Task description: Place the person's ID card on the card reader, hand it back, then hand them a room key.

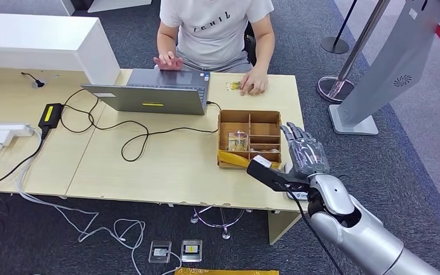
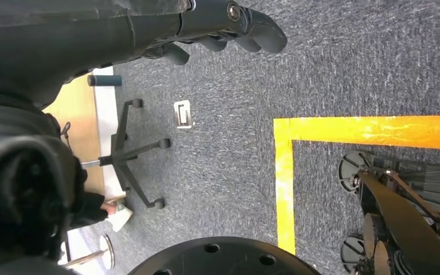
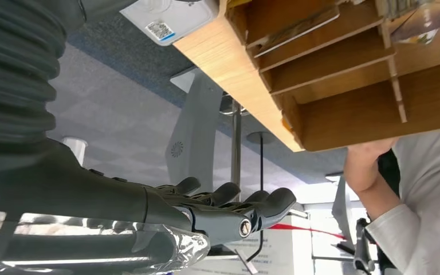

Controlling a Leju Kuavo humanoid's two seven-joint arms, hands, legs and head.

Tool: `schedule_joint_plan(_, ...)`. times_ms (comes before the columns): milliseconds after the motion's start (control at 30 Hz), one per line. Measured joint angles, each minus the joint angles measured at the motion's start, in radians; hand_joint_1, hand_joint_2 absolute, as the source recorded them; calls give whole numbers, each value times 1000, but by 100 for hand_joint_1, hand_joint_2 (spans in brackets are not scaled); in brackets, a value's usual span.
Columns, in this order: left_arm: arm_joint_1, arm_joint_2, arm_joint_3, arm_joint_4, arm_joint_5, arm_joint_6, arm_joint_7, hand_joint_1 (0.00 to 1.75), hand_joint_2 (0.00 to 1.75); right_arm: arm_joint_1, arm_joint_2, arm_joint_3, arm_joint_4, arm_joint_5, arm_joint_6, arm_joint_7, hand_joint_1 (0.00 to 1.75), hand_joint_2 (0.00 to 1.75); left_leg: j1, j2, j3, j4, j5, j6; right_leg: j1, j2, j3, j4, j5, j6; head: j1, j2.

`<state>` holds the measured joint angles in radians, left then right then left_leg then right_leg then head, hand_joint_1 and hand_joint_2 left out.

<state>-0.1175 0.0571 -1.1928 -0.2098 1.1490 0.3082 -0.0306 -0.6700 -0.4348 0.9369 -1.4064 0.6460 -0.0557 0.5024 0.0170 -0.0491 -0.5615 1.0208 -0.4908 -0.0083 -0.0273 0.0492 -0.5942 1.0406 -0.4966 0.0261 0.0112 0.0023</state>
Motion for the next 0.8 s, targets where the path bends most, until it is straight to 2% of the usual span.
schedule_joint_plan(233, -1, 0, 0, 0, 1, 11, 17, 0, 0, -2, 84, 27, 93, -33, -80, -53, 0, 175, 0, 0, 0, 0, 0, 0, 0, 0, 0, 0, 0, 0, 0, 0)
schedule_joint_plan(500, -2, -2, 0, -3, -15, 16, 17, 0, 0, -11, 172, 40, 233, -13, -150, -63, 0, 175, 1, 0, 0, 0, 0, 0, 1, 0, 0, 0, 0, 0, 0, 0)
schedule_joint_plan(800, -2, -3, 0, -3, -19, 18, 17, 0, 0, -16, 219, 40, 329, -1, -163, -62, 0, 175, 1, 0, 0, 0, 0, 0, 1, 0, 0, 0, 0, 0, 0, 0)
